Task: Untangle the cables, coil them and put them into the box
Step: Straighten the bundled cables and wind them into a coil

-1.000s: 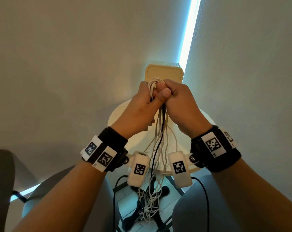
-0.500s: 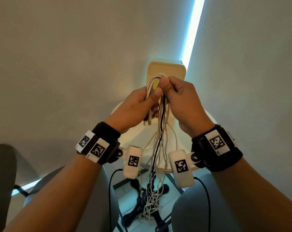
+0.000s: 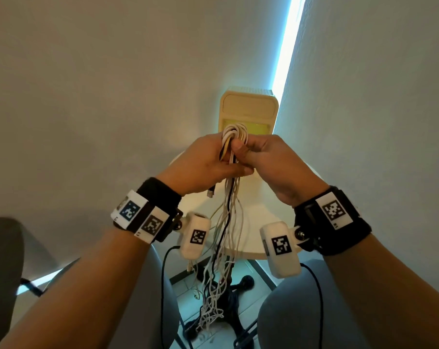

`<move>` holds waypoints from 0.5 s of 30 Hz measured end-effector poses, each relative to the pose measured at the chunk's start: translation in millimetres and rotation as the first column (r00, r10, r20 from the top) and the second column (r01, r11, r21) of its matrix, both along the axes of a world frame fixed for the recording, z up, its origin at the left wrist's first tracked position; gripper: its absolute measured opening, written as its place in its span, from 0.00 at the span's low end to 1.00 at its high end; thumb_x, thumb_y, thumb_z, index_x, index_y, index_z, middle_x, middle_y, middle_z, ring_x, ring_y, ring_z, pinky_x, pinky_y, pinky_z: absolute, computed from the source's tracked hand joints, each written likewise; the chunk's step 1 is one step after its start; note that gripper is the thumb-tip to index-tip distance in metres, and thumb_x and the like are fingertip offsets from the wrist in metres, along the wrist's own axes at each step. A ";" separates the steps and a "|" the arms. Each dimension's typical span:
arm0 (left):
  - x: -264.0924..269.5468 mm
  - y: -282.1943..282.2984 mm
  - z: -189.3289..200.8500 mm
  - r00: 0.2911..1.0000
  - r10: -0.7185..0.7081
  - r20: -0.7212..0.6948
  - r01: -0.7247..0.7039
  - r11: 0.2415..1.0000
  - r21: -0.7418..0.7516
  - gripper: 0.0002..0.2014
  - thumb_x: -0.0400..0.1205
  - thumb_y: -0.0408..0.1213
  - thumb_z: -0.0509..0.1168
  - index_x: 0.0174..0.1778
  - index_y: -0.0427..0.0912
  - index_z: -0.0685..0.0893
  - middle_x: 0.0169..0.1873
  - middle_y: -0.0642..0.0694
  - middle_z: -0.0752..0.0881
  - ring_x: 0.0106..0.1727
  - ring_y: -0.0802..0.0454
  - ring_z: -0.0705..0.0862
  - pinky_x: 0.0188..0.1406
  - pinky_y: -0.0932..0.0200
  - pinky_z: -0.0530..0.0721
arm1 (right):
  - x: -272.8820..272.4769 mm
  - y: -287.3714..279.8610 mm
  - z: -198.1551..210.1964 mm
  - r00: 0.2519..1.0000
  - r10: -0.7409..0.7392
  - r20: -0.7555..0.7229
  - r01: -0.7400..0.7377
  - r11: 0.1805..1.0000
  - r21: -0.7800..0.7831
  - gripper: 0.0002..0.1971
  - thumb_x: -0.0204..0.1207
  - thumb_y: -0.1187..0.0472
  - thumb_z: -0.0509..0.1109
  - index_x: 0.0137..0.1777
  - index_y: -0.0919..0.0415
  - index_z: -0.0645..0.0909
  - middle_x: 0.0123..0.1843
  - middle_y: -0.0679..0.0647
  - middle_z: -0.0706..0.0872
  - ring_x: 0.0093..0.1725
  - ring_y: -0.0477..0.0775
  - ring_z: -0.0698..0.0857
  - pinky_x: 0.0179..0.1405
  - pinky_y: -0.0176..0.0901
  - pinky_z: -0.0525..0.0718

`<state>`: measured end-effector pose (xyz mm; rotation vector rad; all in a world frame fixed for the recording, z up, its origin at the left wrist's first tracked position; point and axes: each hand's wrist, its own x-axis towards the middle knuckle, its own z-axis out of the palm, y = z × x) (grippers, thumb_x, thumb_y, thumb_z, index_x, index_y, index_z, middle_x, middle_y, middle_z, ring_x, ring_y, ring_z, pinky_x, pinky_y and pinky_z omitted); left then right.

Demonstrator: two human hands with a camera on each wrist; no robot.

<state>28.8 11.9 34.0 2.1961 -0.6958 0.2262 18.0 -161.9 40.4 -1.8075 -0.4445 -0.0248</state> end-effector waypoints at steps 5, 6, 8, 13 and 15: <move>-1.2 -19.3 -15.5 0.976 0.218 0.014 -0.211 0.958 -0.196 0.20 0.83 0.35 0.75 0.30 0.54 0.74 0.21 0.56 0.75 0.23 0.63 0.75 0.26 0.68 0.69 | 4.5 5.9 4.6 0.990 -0.094 0.101 0.109 0.983 -0.151 0.14 0.91 0.52 0.67 0.56 0.57 0.93 0.51 0.56 0.95 0.56 0.56 0.92 0.63 0.55 0.88; -0.8 -21.2 -16.5 0.972 0.232 -0.034 -0.234 0.945 -0.227 0.19 0.82 0.34 0.74 0.30 0.51 0.73 0.21 0.55 0.75 0.22 0.61 0.73 0.26 0.65 0.70 | 4.9 8.2 4.6 0.986 -0.116 0.122 0.137 0.974 -0.179 0.14 0.91 0.52 0.67 0.54 0.58 0.92 0.50 0.58 0.94 0.54 0.58 0.91 0.61 0.58 0.88; -1.3 -23.9 -15.3 0.966 0.237 -0.108 -0.257 0.929 -0.267 0.15 0.78 0.36 0.73 0.29 0.47 0.74 0.21 0.54 0.76 0.22 0.58 0.71 0.28 0.54 0.73 | 4.9 11.3 5.9 0.979 -0.135 0.152 0.168 0.957 -0.234 0.15 0.92 0.53 0.66 0.52 0.61 0.90 0.49 0.61 0.92 0.53 0.63 0.90 0.58 0.62 0.87; -1.4 -22.1 -6.6 0.970 0.233 -0.072 -0.243 0.943 -0.229 0.05 0.71 0.37 0.61 0.31 0.40 0.79 0.25 0.42 0.83 0.26 0.50 0.77 0.28 0.50 0.77 | 5.7 14.5 14.3 0.953 -0.129 0.275 0.224 0.910 -0.349 0.13 0.84 0.54 0.70 0.49 0.66 0.84 0.44 0.65 0.86 0.38 0.53 0.82 0.40 0.55 0.81; 1.5 -22.5 -5.0 0.967 0.249 -0.055 -0.255 0.944 -0.209 0.08 0.75 0.35 0.64 0.29 0.43 0.77 0.24 0.43 0.82 0.24 0.54 0.74 0.27 0.54 0.73 | 6.2 16.7 17.1 0.893 -0.219 0.393 0.349 0.888 -0.299 0.11 0.81 0.54 0.74 0.55 0.61 0.80 0.48 0.55 0.85 0.42 0.49 0.83 0.38 0.40 0.79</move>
